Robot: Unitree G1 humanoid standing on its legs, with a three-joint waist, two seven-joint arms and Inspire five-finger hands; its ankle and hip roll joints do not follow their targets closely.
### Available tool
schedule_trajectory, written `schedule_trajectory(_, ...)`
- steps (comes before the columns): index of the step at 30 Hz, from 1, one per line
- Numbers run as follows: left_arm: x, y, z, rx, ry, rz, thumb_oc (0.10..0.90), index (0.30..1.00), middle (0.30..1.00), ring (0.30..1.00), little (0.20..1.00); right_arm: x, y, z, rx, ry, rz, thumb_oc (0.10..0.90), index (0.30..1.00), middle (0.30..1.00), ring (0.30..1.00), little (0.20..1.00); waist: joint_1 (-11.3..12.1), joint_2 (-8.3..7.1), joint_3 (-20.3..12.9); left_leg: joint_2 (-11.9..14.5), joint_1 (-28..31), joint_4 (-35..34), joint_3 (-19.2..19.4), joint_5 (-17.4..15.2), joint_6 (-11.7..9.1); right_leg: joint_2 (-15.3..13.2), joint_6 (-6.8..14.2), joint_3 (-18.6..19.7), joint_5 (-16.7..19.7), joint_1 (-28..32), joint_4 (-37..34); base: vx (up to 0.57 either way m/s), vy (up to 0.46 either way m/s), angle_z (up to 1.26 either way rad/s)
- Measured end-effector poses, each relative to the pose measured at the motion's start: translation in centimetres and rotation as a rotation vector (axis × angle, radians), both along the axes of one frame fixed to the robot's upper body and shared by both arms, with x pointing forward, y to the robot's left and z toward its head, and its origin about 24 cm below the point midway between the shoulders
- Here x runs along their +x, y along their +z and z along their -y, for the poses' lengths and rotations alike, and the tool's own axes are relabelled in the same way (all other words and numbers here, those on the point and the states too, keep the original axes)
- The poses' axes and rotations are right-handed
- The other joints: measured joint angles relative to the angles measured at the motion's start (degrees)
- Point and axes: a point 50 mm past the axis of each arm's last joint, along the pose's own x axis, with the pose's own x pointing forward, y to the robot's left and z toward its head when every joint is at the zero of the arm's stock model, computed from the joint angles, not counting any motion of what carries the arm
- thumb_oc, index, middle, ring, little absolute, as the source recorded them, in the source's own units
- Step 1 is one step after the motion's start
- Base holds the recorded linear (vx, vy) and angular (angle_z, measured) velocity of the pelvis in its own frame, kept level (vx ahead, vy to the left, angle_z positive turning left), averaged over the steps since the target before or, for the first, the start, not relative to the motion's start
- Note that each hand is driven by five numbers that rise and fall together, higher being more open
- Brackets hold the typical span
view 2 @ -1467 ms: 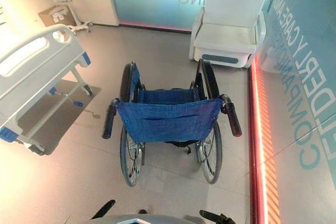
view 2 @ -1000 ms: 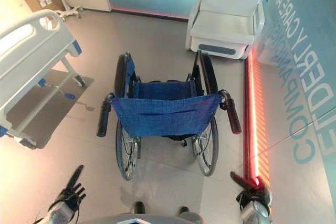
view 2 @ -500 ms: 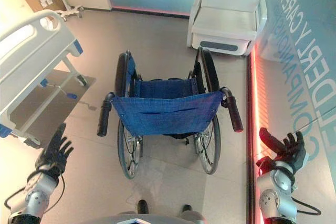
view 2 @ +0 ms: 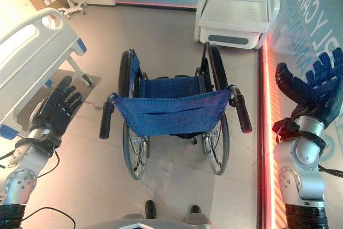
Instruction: Push the wheelchair next to the bed
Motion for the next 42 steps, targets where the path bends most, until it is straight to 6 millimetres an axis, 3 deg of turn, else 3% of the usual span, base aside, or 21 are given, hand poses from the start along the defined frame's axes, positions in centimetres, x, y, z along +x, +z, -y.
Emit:
schedule_trajectory(6,0.0,1.6,1.2,-0.018,-0.125,0.043,0.800,0.900,0.900,0.900,0.900,0.1,0.7,-1.3,0.005,0.116,0.028,0.800,0.900,0.900,0.900,0.900,0.0,0.00,0.1,0.0,-0.6,0.0,0.0,0.0,0.0,0.0,0.0,0.0,0.0,-0.6,0.0,0.00,0.000,0.00)
schedule_trajectory(11,-0.2,1.9,2.6,0.035,-0.258,-0.028,0.800,0.900,0.900,0.900,0.900,0.7,0.6,-2.2,0.002,0.242,-0.101,0.800,0.900,0.900,0.900,0.900,0.0,-0.26,1.4,0.0,-0.6,0.0,0.1,0.0,0.0,0.0,0.0,0.0,0.0,-0.6,0.0,0.00,0.000,0.00)
schedule_trajectory(21,-0.4,3.9,2.5,0.136,-0.320,-0.075,0.800,0.900,0.900,0.900,0.900,0.6,-0.1,-1.8,0.015,0.284,-0.258,0.800,0.900,0.900,0.900,0.900,0.0,-0.90,2.1,0.0,-1.1,0.0,0.2,0.0,0.0,0.0,0.0,0.0,0.0,-1.1,0.0,0.00,0.000,0.00)
schedule_trajectory(29,-0.6,5.6,2.3,0.248,-0.352,-0.090,0.800,0.900,0.900,0.900,0.900,0.6,0.8,-1.9,-0.054,0.321,-0.340,0.800,0.900,0.900,0.900,0.900,0.0,-1.68,2.6,0.0,-1.2,0.0,0.4,0.0,0.0,-0.1,0.1,0.1,0.0,-1.3,0.0,0.00,0.000,0.00)
schedule_trajectory(42,-0.7,6.6,2.4,0.225,-0.367,-0.051,0.800,0.900,0.900,0.900,0.900,0.4,1.6,-2.9,-0.010,0.424,-0.358,0.800,0.900,0.900,0.900,0.900,0.1,-1.80,2.7,0.0,-1.2,0.0,0.4,0.0,0.0,0.0,0.1,0.0,0.1,-1.3,0.0,0.00,0.000,0.00)
